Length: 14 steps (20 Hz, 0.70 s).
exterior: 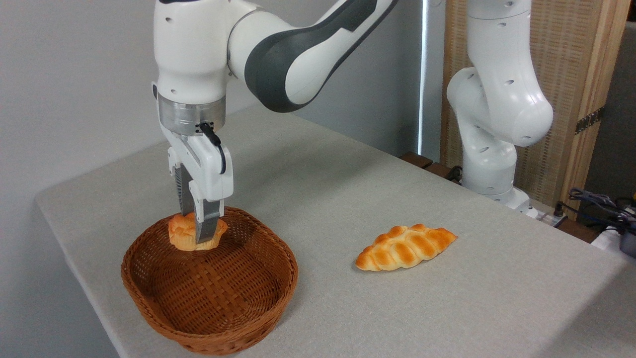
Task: Put bread into the basket
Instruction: 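Lift the bun and carry it over the wicker basket, lowering inside, then open the gripper to release the bun into the basket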
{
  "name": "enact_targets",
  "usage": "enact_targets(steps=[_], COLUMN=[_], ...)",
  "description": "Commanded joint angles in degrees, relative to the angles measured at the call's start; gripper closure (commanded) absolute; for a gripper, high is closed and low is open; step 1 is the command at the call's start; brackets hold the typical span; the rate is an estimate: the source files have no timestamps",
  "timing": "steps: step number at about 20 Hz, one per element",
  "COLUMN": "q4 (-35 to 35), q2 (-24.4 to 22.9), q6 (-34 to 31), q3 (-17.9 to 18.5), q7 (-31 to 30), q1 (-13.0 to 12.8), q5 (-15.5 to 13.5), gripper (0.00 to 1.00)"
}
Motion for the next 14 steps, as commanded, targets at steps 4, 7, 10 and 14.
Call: enact_targets(steps=[4, 7, 10, 14], q4=[0.6, 0.6, 0.6, 0.8], q2=[1.4, 1.5, 1.5, 1.2], q6=[0.5, 0.5, 0.5, 0.4], q3=[-1.4, -1.9, -2.0, -2.1], q7=[1.1, 1.0, 0.7, 0.9], q1=[0.1, 0.1, 0.1, 0.1], q5=[0.3, 0.3, 0.2, 0.2], gripper=[0.00, 0.00, 0.00, 0.00])
